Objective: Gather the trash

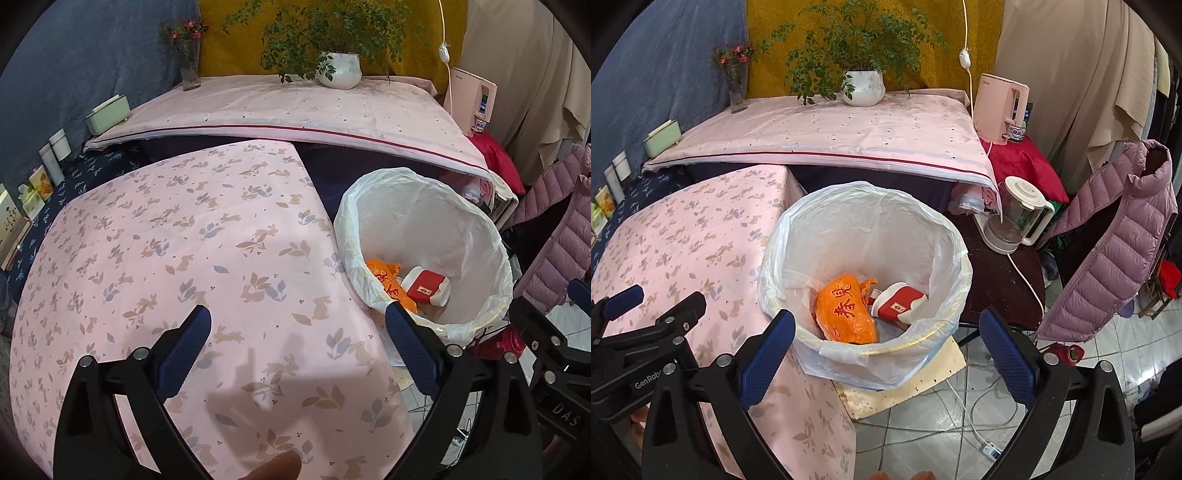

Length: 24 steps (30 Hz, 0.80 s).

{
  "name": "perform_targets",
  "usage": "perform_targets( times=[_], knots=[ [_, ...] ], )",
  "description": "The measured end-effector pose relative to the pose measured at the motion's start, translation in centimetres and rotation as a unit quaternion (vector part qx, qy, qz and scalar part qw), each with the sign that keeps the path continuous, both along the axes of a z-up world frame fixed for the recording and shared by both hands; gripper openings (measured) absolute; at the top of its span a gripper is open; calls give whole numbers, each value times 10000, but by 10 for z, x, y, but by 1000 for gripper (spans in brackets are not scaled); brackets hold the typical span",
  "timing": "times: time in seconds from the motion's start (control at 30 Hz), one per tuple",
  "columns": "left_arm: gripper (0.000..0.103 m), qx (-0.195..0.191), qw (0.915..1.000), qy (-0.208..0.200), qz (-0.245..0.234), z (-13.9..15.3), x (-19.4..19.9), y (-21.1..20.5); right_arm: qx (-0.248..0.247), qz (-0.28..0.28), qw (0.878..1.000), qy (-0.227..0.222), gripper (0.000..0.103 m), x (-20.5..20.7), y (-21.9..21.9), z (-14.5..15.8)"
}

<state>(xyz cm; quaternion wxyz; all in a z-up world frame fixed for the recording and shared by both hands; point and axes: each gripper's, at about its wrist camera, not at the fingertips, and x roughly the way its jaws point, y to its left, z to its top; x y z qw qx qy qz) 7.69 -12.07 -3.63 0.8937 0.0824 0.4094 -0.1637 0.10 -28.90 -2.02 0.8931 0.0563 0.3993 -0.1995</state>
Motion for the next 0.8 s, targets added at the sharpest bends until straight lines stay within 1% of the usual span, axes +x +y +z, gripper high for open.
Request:
perform_targets(
  times=[0.23,0.8],
  knots=[
    [91,54,10000,-28,-40,0,-5,-3,-99,6,9999,71,96,-9,3,-4],
    [91,29,9999,-51,154,3,-13,-1,-163,49,9998,80,96,-19,8,-2]
  ],
)
